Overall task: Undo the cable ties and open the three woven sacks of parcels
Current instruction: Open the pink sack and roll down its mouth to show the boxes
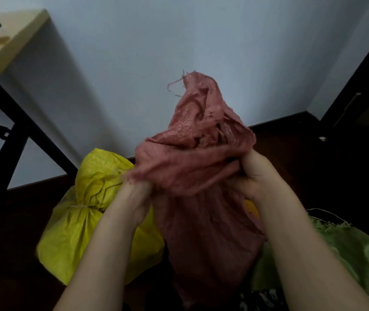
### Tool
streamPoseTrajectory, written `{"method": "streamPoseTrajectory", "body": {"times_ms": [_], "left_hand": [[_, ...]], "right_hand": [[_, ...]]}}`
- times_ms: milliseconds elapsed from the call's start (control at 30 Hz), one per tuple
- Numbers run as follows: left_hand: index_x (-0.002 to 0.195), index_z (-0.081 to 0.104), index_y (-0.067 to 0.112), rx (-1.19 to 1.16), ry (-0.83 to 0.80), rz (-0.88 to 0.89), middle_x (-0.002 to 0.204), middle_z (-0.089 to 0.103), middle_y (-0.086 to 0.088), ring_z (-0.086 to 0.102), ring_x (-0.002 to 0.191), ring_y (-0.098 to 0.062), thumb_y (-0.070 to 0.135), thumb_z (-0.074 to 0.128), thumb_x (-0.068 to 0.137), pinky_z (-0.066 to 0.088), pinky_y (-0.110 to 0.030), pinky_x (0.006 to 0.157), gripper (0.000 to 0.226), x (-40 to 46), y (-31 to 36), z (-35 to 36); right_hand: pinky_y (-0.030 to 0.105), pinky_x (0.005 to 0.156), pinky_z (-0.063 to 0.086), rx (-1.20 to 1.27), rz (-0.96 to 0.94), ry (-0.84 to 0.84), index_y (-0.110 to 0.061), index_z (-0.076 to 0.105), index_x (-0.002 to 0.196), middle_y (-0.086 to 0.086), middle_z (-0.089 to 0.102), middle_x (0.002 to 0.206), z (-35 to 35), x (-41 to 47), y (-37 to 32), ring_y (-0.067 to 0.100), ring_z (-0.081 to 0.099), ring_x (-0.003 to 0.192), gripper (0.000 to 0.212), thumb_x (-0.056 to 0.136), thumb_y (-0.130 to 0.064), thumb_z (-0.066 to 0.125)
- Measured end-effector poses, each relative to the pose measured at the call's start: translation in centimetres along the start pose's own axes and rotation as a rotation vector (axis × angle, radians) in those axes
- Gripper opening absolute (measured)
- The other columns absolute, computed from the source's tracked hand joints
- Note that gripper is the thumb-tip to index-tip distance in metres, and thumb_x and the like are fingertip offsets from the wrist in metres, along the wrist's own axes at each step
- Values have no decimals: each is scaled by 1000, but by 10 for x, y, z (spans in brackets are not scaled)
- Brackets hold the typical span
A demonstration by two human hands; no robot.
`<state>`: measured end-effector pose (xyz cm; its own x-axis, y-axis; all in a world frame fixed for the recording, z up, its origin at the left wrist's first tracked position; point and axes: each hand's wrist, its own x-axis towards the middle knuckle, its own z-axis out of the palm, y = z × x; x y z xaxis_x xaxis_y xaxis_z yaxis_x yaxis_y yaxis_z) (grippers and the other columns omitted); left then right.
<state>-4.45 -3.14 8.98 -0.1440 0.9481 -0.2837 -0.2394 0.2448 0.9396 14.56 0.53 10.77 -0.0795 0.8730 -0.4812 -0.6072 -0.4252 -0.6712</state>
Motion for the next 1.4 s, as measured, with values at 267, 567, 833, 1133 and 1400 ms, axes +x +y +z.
{"method": "streamPoseTrajectory", "body": {"times_ms": [267,567,833,1133,1400], "left_hand": [[125,52,22,-122,-15,37,117,68,3,69,96,-13,52,71,73,56,-34,83,63,9,37,-4],[91,64,10,14,117,-82,70,72,-2,68,57,-11,9,58,89,53,-20,48,7,-8,21,22],[55,53,14,-283,290,-318,46,55,-1,52,44,-18,-2,33,67,44,-15,44,28,-16,37,3],[139,30,3,515,943,473,140,32,-15,33,131,-32,16,61,72,28,-42,109,75,-4,38,-10],[151,14,24,834,-231,385,150,28,4,32,138,-11,44,85,58,25,-21,113,120,7,-6,2]], "right_hand": [[42,72,60,-140,-85,-84,0,64,115,22,69,106,8,-3,-11,31,70,84,27,91,-5,53],[32,81,58,-190,-141,-256,-22,75,107,3,74,103,14,-37,-20,14,73,89,53,88,-63,47],[27,59,58,-466,-227,189,-11,52,132,13,66,113,-3,-11,-9,17,66,79,52,86,13,55],[38,87,55,-282,-340,135,-7,66,108,13,70,99,5,-10,-23,25,69,90,45,90,12,29],[28,69,59,-124,-219,-148,-7,75,78,11,72,81,14,-19,-18,22,69,73,41,87,-5,36]]}}
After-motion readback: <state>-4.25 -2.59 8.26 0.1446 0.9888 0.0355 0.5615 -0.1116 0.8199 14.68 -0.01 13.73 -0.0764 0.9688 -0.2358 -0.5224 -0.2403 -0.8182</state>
